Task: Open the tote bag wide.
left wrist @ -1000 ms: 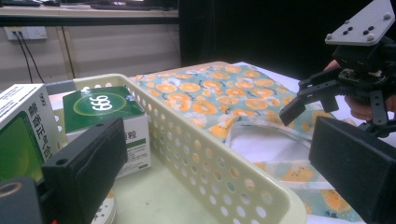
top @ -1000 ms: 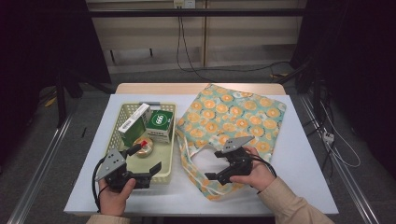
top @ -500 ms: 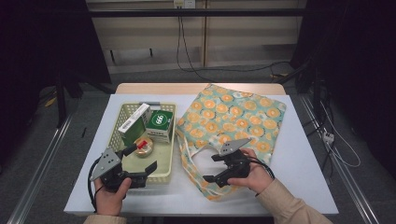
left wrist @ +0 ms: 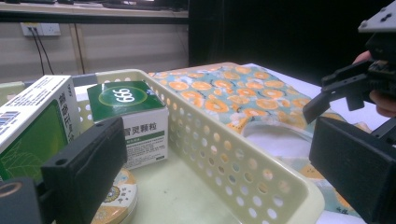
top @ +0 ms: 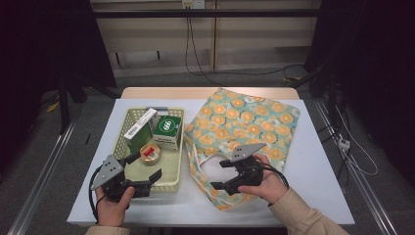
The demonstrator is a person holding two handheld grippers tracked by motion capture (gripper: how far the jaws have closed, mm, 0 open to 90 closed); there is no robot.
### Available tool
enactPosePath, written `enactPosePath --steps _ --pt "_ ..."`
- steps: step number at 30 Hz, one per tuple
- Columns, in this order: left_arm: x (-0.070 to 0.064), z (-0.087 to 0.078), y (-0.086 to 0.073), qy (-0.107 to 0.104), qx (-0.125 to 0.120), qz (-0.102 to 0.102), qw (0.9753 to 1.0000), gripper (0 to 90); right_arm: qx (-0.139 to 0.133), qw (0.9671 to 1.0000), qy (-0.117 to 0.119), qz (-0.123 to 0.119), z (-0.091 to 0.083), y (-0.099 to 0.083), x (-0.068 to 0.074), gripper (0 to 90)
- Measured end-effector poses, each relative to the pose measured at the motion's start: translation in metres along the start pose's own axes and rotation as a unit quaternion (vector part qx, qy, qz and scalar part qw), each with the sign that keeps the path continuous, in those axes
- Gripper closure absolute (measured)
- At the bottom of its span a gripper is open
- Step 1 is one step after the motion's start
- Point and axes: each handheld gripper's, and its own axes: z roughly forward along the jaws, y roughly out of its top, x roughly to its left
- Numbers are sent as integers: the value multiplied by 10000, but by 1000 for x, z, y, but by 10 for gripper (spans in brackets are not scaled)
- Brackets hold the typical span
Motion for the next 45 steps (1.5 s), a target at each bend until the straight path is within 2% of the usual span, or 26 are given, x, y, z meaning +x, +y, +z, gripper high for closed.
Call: enactPosePath --steps 4,7,9,13,17,20,23,29,33,37,41,43,45 --pt "0 0 0 5 4 -8 10000 41 32 9998 163 -94 5 1 11 208" --pt "0 0 0 -7 2 -3 10000 41 213 9993 259 -159 14 -3 18 252" --pt "0 0 0 -14 2 -1 10000 41 361 9989 235 -163 20 -6 20 292" --pt "-1 0 -1 -11 0 -22 10000 41 433 9985 309 -130 25 -11 17 550" --pt "-1 1 -1 -27 5 -12 10000 41 438 9976 521 -82 24 -14 11 790" --pt "-1 1 0 -30 5 4 10000 41 381 9975 591 -2 21 -14 7 877" --pt "-2 1 0 -31 13 10 10000 41 296 9978 586 59 16 -12 1 891" --pt "-1 0 0 -14 7 -1 10000 41 62 9989 433 163 -3 -2 -15 894" --pt "-1 -1 0 -6 -2 -20 10000 41 -85 9983 397 416 -11 2 -31 894" --pt "-3 0 0 -34 3 -9 10000 41 23 9983 255 518 -16 6 -49 894" --pt "-3 1 1 -44 -4 6 10000 41 -5 9984 28 564 -26 16 -67 893" --pt "-4 1 1 -50 -10 1 10000 41 -124 9976 36 680 -31 20 -77 894" --pt "-4 2 1 -53 -1 12 10000 41 -96 9973 -79 728 -34 23 -87 894"
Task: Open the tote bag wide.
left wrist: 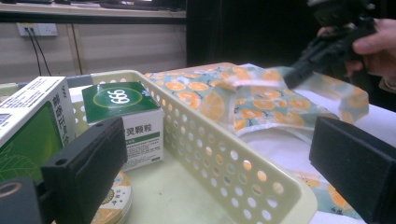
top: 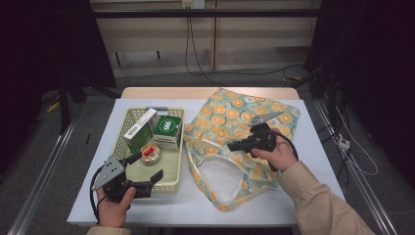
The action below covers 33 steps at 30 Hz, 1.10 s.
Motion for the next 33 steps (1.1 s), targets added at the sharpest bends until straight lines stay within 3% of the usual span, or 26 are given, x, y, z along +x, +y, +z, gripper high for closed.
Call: enactPosePath --steps 10,14,24,33 --pt "1 -1 0 6 -25 -24 10000 41 94 9991 -402 18 -1 7 -34 894" --pt "1 -1 0 -4 -27 -37 10000 41 0 9988 -446 178 -3 8 -48 893" --pt "1 1 0 -18 -11 -42 10000 41 -138 9973 -716 71 -11 11 -74 894" --pt "2 0 -1 0 -23 -69 10000 41 -140 9948 -943 370 -11 10 -106 896"
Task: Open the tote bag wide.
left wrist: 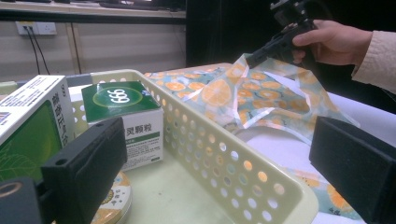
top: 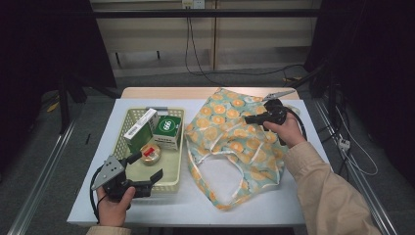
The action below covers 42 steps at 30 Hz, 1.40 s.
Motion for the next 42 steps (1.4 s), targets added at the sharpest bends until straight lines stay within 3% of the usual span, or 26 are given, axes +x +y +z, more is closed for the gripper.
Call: enactPosePath --steps 6,10,14,18,22,27,32,42 --pt "0 0 0 5 3 -10 10000 41 184 9997 -180 52 9 -10 -12 895" --pt "0 -1 -1 16 -14 -23 10000 41 123 9996 -234 76 11 -13 -15 882" --pt "0 -1 0 11 -6 -6 10000 41 -4 9993 -352 148 9 -16 -13 707" --pt "-1 -2 0 -7 -9 -14 10000 41 49 9987 -500 42 5 -13 -3 443" --pt "0 -2 0 21 -27 -28 10000 41 43 9982 -583 -163 -3 -9 11 336" --pt "-1 -1 1 5 -41 -5 10000 41 1 9987 -269 -440 -9 -12 36 321" --pt "-1 0 1 -14 -38 -10 10000 41 156 9973 71 -718 -8 -22 65 331" --pt "-2 1 2 -37 -29 10 10000 41 301 9930 489 -1034 6 -50 99 467"
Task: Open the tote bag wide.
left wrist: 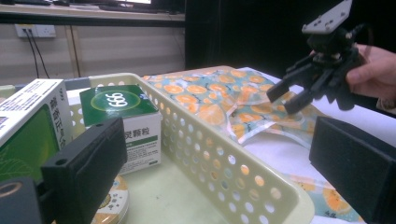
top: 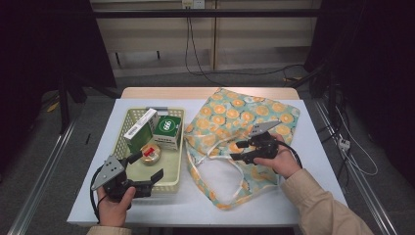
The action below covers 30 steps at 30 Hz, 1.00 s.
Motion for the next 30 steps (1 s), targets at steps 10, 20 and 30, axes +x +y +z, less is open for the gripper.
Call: enactPosePath --steps 10,20,30 --pt "0 0 0 -5 3 -2 10000 41 424 9988 52 -247 26 -9 12 651" --pt "-2 1 0 -27 30 23 10000 41 386 9992 8 -122 35 -23 7 816" --pt "-3 1 0 -22 24 25 10000 41 408 9991 57 40 35 -23 5 899"
